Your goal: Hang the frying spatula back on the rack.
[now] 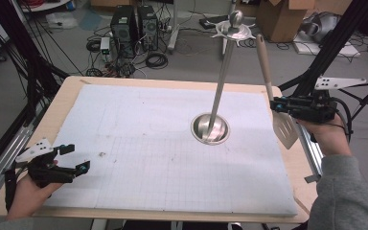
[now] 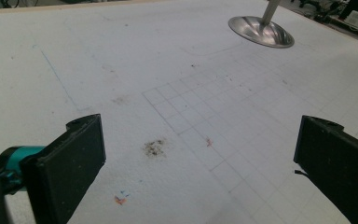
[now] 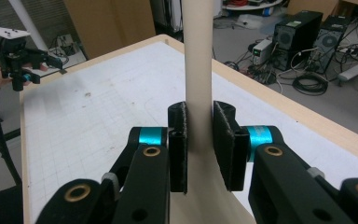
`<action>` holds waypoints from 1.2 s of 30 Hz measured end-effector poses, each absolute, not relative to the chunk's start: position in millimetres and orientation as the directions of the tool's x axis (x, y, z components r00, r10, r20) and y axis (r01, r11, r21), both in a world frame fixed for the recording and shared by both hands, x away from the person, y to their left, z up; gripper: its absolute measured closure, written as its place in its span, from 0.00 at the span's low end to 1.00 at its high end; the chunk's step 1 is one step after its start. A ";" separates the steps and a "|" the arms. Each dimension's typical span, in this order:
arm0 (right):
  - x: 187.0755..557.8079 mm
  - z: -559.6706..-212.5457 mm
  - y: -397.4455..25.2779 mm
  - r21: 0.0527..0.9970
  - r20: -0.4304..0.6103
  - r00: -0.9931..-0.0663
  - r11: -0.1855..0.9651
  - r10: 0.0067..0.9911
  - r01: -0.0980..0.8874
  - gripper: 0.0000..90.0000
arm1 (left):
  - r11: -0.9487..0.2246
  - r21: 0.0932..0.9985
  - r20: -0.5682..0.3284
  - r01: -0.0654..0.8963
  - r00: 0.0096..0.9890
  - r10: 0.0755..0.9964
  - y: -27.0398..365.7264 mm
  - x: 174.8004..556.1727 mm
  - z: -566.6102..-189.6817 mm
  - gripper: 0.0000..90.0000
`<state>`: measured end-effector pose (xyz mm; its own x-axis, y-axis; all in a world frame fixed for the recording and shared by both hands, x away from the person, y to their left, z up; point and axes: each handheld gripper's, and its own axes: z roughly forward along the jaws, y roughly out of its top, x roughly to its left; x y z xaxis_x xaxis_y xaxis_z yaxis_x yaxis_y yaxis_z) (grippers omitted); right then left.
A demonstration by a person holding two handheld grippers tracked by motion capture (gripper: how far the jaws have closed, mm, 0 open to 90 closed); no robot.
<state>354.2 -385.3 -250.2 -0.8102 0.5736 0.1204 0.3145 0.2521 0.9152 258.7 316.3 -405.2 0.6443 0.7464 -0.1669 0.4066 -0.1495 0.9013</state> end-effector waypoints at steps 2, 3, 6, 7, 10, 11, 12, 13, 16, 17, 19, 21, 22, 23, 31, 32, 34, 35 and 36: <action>355.2 -250.8 -384.0 0.916 0.118 -0.810 0.253 0.575 0.313 0.85 | -0.150 0.901 -0.167 0.407 0.644 0.746 316.3 258.8 -405.2 0.03; 355.5 -250.9 -383.5 0.914 0.121 -0.809 0.253 0.575 0.317 0.85 | -0.149 0.902 -0.167 0.406 0.643 0.747 316.2 258.8 -405.3 0.03; 356.8 -251.4 -382.1 0.912 0.118 -0.807 0.257 0.579 0.318 0.85 | -0.151 0.900 -0.166 0.408 0.644 0.747 316.5 258.8 -405.5 0.03; 357.3 -251.6 -381.7 0.913 0.117 -0.807 0.256 0.578 0.316 0.85 | -0.152 0.901 -0.166 0.407 0.644 0.747 316.6 258.7 -405.5 0.03; 358.6 -252.1 -380.5 0.914 0.119 -0.808 0.255 0.577 0.317 0.85 | -0.151 0.900 -0.167 0.409 0.643 0.747 316.5 258.5 -405.7 0.03; 358.9 -252.4 -379.9 0.913 0.122 -0.807 0.254 0.578 0.320 0.85 | -0.151 0.900 -0.167 0.408 0.643 0.748 316.6 258.4 -405.8 0.03; 359.6 -252.7 -379.5 0.913 0.120 -0.807 0.256 0.578 0.319 0.85 | -0.150 0.900 -0.167 0.409 0.642 0.748 316.6 258.3 -405.8 0.03; 360.0 -253.0 -378.7 0.912 0.122 -0.807 0.256 0.578 0.321 0.85 | -0.151 0.900 -0.166 0.409 0.643 0.748 316.8 258.2 -405.8 0.03; 361.8 -254.2 -376.6 0.911 0.124 -0.807 0.257 0.577 0.323 0.85 | -0.149 0.900 -0.168 0.410 0.641 0.749 317.1 257.8 -405.9 0.03; 362.9 -254.5 -376.0 0.912 0.118 -0.807 0.259 0.578 0.319 0.85 | -0.150 0.900 -0.167 0.409 0.642 0.749 317.3 257.7 -405.9 0.03; 364.2 -255.3 -374.7 0.912 0.120 -0.807 0.257 0.579 0.320 0.85 | -0.151 0.900 -0.165 0.409 0.641 0.750 317.7 257.4 -405.9 0.03; 365.4 -256.1 -373.3 0.909 0.121 -0.807 0.261 0.578 0.324 0.85 | -0.148 0.901 -0.166 0.408 0.639 0.751 317.9 257.2 -406.0 0.03; 365.9 -256.5 -372.5 0.909 0.121 -0.805 0.262 0.581 0.325 0.85 | -0.147 0.901 -0.167 0.409 0.639 0.751 318.1 256.8 -406.1 0.03; 366.4 -256.9 -371.7 0.908 0.121 -0.805 0.263 0.581 0.326 0.85 | -0.147 0.900 -0.168 0.410 0.638 0.752 318.4 256.5 -406.0 0.03; 370.4 -259.0 -366.4 0.907 0.110 -0.800 0.269 0.590 0.323 0.85 | -0.148 0.901 -0.165 0.408 0.636 0.754 319.9 254.7 -405.9 0.03; 370.5 -259.0 -365.9 0.905 0.108 -0.799 0.274 0.591 0.324 0.85 | -0.147 0.901 -0.165 0.409 0.636 0.754 320.0 254.6 -406.1 0.03; 371.5 -259.5 -364.8 0.905 0.106 -0.801 0.277 0.589 0.323 0.85 | -0.147 0.901 -0.165 0.409 0.635 0.754 320.3 254.6 -406.3 0.03; 371.9 -259.6 -364.3 0.905 0.106 -0.802 0.277 0.588 0.323 0.85 | -0.144 0.900 -0.168 0.411 0.633 0.756 320.3 254.3 -406.3 0.03; 372.5 -260.0 -364.0 0.906 0.102 -0.803 0.279 0.588 0.319 0.85 | -0.143 0.901 -0.169 0.411 0.632 0.756 320.2 254.2 -406.3 0.03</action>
<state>372.5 -364.0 -260.0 -0.8028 0.5875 0.1016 0.3186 0.2786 0.9060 254.2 320.2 -406.3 0.6325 0.7560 -0.1686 0.4105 -0.1426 0.9006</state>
